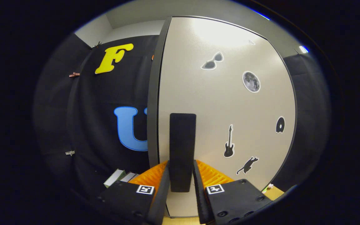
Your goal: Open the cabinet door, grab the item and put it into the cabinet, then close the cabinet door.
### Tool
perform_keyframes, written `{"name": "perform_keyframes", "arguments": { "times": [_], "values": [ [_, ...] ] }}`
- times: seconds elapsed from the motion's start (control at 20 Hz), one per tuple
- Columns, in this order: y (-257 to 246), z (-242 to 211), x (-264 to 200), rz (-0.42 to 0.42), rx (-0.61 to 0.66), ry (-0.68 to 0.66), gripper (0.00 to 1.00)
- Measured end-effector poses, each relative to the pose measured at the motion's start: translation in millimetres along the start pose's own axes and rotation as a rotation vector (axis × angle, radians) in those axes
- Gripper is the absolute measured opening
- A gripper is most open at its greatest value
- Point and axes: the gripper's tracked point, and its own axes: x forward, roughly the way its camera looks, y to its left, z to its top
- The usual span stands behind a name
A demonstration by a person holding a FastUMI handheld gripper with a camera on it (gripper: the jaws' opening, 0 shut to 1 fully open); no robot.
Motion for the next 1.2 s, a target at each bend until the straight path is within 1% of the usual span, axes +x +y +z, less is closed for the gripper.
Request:
{"name": "perform_keyframes", "arguments": {
  "times": [0.05, 0.1, 0.15, 0.2, 0.3, 0.5, 0.75, 0.85, 1.05, 1.2],
  "values": [
    [-2, -2, -1, -0.004, 0.024, 0.018, 0.41],
    [-1, -1, 1, -0.006, 0.028, 0.002, 0.37],
    [-3, -2, 2, -0.012, 0.012, 0.008, 0.34],
    [-2, -1, 2, -0.014, -0.002, 0.003, 0.26],
    [-1, -2, -2, -0.002, -0.005, 0.015, 0.19],
    [0, 0, -18, 0.049, -0.003, 0.028, 0.19],
    [-9, 5, -68, 0.110, 0.010, 0.034, 0.19],
    [-13, 4, -81, 0.126, 0.017, 0.033, 0.18],
    [-32, 10, -122, 0.152, 0.012, 0.036, 0.18],
    [-45, 12, -136, 0.163, 0.004, 0.045, 0.18]
  ]
}}
